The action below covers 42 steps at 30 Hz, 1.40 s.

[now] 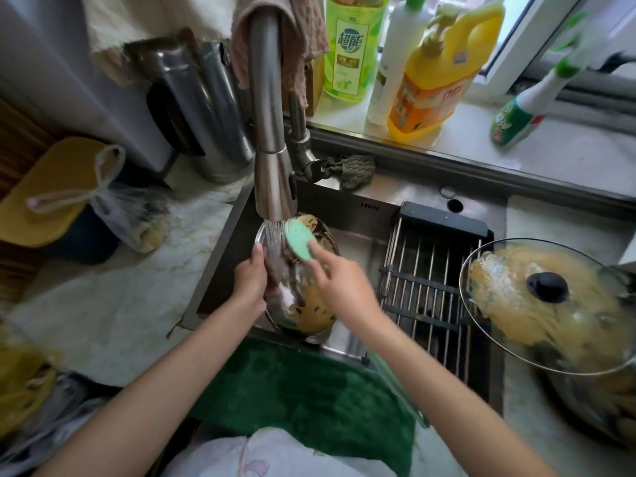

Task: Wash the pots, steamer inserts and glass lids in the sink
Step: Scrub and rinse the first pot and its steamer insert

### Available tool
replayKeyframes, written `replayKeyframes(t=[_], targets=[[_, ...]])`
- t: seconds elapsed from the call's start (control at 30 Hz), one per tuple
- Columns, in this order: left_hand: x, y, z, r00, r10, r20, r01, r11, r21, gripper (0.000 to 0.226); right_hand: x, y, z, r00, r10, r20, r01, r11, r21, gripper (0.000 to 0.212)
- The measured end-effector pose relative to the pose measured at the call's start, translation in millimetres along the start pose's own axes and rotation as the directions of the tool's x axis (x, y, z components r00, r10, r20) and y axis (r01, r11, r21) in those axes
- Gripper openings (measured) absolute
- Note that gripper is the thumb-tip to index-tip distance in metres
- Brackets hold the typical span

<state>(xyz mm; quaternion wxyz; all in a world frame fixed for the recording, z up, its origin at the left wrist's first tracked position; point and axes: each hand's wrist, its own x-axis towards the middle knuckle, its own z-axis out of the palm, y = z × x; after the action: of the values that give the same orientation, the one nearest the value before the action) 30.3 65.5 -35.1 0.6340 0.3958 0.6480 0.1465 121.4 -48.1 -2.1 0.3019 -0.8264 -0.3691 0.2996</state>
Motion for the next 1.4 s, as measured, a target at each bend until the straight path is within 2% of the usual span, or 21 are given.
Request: replayKeyframes(t=[0.07, 0.13, 0.2, 0.33, 0.47, 0.5, 0.6, 0.63, 0.73, 0.77, 0.9, 1.03, 1.2, 1.23, 1.33, 1.4], targets=[[-0.4, -1.9, 0.3, 0.999, 0.051, -0.013, -0.050, 0.998, 0.045, 0.042, 10.0, 0.6, 17.6, 0.994, -0.054, -0.098, 0.040, 0.989, -0.140, 0.044], [-0.2, -4.6, -1.6, 0.997, 0.071, -0.037, -0.068, 0.995, 0.076, 0.044, 32.9, 5.2, 18.5, 0.981, 0.066, -0.184, -0.085, 0.992, -0.092, 0.045], [0.8, -4.9, -3.4, 0.996, 0.062, -0.060, -0.057, 0.994, 0.094, 0.046, 35.9, 0.6, 23.3, 0.973, 0.139, -0.186, -0.152, 0.987, -0.057, 0.046], [7.2, 0.1, -7.9, 0.997, 0.012, -0.073, -0.007, 0.997, 0.077, 0.045, 0.1, -15.8, 45.0, 0.993, -0.032, -0.111, 0.015, 0.989, -0.147, 0.047], [7.1, 6.6, -10.2, 0.999, 0.024, -0.042, -0.021, 0.997, 0.078, 0.044, 34.7, -10.5, 32.9, 0.972, 0.123, -0.201, -0.148, 0.983, -0.112, 0.045], [8.6, 6.5, -10.7, 0.999, 0.021, -0.041, -0.018, 0.997, 0.078, 0.045, 28.2, -15.7, 32.7, 0.977, 0.112, -0.183, -0.135, 0.984, -0.116, 0.045], [13.2, 6.7, -12.5, 0.999, -0.005, -0.051, 0.007, 0.999, 0.051, 0.048, -5.5, -27.1, 43.9, 0.996, -0.072, -0.059, 0.059, 0.978, -0.199, 0.046], [14.7, 5.6, -12.6, 0.999, -0.006, -0.039, 0.008, 0.999, 0.047, 0.048, -1.5, -22.8, 43.9, 0.995, -0.066, -0.074, 0.049, 0.976, -0.212, 0.046], [11.0, 3.6, -10.9, 1.000, 0.014, -0.010, -0.014, 0.997, 0.081, 0.045, 38.1, -14.2, 34.8, 0.964, 0.148, -0.221, -0.169, 0.983, -0.077, 0.045], [10.1, 2.8, -10.9, 1.000, 0.016, -0.010, -0.015, 0.997, 0.080, 0.045, 36.8, -16.3, 35.0, 0.958, 0.171, -0.232, -0.186, 0.981, -0.047, 0.045], [15.8, 2.3, -16.0, 0.999, -0.028, -0.019, 0.028, 0.999, 0.044, 0.051, -8.3, -21.1, 52.0, 0.992, -0.040, -0.121, 0.026, 0.992, -0.120, 0.046], [18.2, 4.2, -13.1, 1.000, -0.006, 0.019, 0.006, 1.000, 0.027, 0.049, 16.5, -14.0, 45.5, 0.966, 0.067, -0.251, -0.081, 0.996, -0.045, 0.043], [26.7, 13.8, -18.6, 0.995, -0.095, 0.006, 0.095, 0.995, -0.015, 0.058, -44.6, -2.9, 44.6, 0.987, -0.153, -0.048, 0.143, 0.977, -0.158, 0.046], [28.0, 14.3, -17.6, 0.995, -0.102, 0.009, 0.102, 0.994, -0.030, 0.058, -40.6, -0.5, 43.8, 0.989, -0.139, -0.056, 0.128, 0.978, -0.166, 0.046], [25.7, 15.8, -10.7, 0.994, -0.104, 0.019, 0.105, 0.993, -0.047, 0.056, -0.5, -11.4, 43.9, 0.977, -0.040, -0.209, 0.018, 0.994, -0.107, 0.044], [30.2, 14.5, -10.8, 0.993, -0.115, 0.028, 0.116, 0.992, -0.058, 0.057, -3.1, -17.1, 49.1, 0.977, -0.100, -0.187, 0.069, 0.984, -0.164, 0.045]])
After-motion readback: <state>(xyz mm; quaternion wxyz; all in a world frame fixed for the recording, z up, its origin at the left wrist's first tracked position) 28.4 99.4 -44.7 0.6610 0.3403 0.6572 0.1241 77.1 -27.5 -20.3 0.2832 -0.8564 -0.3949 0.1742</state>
